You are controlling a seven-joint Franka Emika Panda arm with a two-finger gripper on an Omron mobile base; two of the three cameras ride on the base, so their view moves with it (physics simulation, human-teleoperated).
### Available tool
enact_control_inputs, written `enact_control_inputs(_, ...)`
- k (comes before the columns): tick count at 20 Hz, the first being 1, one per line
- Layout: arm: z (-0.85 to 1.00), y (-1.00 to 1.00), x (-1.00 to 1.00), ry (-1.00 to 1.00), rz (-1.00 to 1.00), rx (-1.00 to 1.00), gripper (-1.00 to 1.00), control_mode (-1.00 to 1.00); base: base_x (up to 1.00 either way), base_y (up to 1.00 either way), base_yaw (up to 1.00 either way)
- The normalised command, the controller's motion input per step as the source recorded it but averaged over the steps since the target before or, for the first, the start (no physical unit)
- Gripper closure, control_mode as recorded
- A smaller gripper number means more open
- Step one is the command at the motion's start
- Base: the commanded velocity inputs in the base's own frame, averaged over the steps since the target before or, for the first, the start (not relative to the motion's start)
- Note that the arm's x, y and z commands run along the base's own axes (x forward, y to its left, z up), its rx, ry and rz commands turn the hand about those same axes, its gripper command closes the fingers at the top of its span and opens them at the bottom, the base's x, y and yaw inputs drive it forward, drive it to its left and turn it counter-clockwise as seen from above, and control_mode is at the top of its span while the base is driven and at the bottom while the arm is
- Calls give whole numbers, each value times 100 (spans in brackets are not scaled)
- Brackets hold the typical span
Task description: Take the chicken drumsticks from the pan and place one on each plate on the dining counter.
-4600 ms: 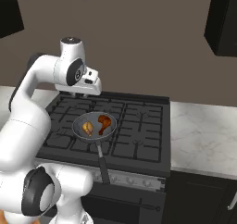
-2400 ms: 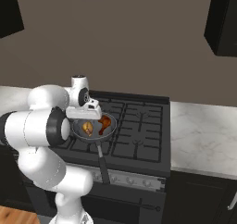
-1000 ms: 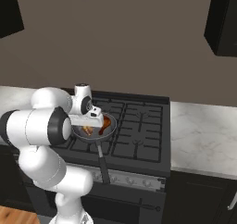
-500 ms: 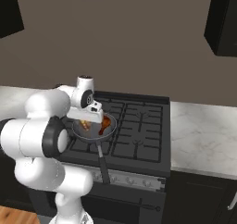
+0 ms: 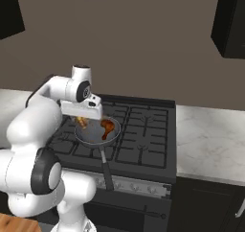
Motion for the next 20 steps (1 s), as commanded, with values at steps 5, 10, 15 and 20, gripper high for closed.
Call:
enact_control_inputs(5, 40, 0, -39, 0, 4, -1, 100, -100, 0, 0, 0)
enact_control_inputs(10, 0, 0, -8, 0, 0, 0, 100, 100, 0, 0, 0)
enact_control_inputs(15, 0, 0, 0, 0, 0, 0, 100, 100, -34, 0, 18)
enact_control_inputs(20, 0, 0, 0, 0, 0, 0, 100, 100, -37, 0, 94)
